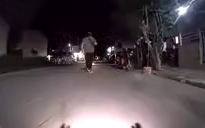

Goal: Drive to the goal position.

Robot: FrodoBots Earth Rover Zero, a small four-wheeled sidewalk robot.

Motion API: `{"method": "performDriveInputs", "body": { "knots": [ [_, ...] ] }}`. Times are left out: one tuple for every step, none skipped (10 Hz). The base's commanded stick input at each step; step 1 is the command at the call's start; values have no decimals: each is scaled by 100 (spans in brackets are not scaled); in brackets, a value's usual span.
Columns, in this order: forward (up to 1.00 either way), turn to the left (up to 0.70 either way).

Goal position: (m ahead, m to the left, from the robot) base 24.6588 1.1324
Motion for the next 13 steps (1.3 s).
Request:
{"method": "performDriveInputs", "body": {
  "knots": [
    [70, 0],
    [70, 0],
    [70, 0],
    [70, 0],
    [70, 0],
    [70, 0],
    [70, 0],
    [70, 0],
    [70, -9],
    [70, -32],
    [70, -16],
    [70, -3],
    [70, 0]
  ]
}}
